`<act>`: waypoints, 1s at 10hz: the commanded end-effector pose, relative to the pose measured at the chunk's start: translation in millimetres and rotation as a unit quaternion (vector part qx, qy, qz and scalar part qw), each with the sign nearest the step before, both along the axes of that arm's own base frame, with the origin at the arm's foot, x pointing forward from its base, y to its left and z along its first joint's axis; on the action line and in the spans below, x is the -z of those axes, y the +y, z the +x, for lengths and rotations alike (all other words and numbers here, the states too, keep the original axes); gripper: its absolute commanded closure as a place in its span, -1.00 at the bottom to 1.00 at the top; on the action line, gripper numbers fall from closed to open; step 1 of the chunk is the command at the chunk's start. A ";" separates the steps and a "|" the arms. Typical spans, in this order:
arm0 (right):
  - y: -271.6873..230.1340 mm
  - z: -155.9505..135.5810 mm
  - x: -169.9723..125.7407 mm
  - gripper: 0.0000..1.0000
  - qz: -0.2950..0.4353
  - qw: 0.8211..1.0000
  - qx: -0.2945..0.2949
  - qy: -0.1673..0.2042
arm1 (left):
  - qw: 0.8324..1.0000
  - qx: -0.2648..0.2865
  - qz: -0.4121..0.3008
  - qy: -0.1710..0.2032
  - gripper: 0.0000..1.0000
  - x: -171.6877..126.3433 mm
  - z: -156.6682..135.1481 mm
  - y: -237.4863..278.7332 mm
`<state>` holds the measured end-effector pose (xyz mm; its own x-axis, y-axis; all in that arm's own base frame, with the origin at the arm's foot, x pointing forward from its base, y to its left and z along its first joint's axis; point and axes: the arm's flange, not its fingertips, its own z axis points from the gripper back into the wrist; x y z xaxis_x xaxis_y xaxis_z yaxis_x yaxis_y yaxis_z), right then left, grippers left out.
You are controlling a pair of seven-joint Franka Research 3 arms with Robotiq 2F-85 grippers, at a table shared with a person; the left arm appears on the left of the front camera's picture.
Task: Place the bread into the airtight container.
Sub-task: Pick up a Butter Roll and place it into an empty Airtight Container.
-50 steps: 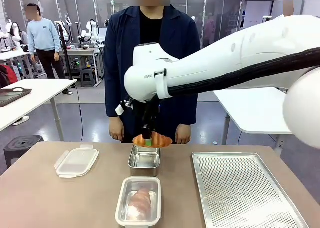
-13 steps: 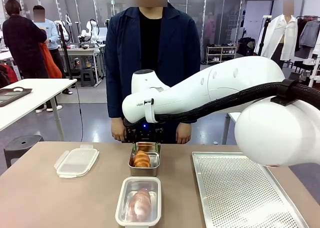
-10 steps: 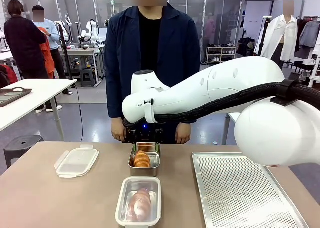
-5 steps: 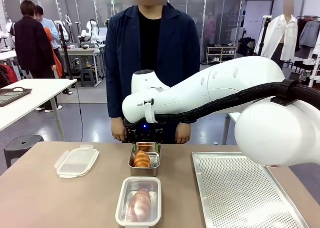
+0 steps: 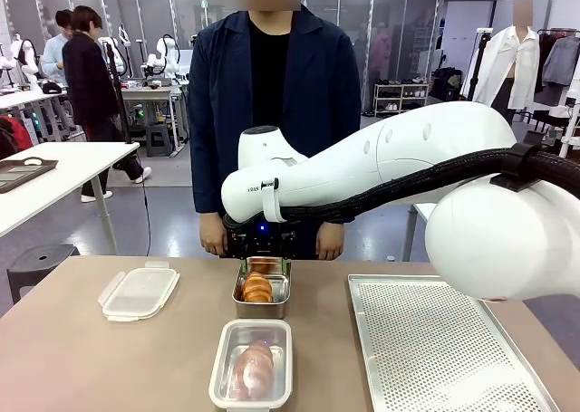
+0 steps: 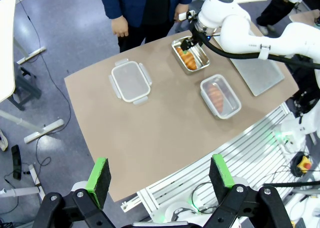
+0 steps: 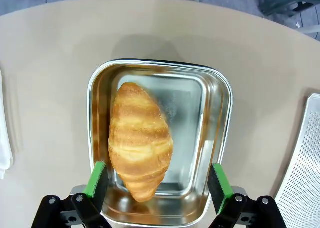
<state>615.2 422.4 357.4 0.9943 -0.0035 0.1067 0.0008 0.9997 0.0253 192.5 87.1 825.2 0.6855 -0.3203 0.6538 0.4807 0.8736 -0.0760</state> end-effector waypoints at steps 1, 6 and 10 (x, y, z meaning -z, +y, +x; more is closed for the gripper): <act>0.3 1.2 -1.4 -1.00 0.004 1.000 0.001 -0.005 | 1.000 0.007 0.001 -0.002 -1.00 -0.4 -0.7 -0.1; -48.7 -16.1 -90.2 -1.00 -0.067 0.995 -0.002 -0.080 | 1.000 0.007 0.001 -0.002 -1.00 -0.4 -0.7 -0.1; -136.0 -60.5 -191.7 -1.00 -0.010 0.999 -0.024 -0.046 | 1.000 0.007 0.001 -0.002 -1.00 -0.4 -0.7 -0.1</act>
<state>581.9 312.9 536.0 0.9732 0.0281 0.2280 -0.0225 0.9994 -0.0272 192.4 87.3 825.1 0.6856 -0.3199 0.6539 0.4805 0.8737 -0.0763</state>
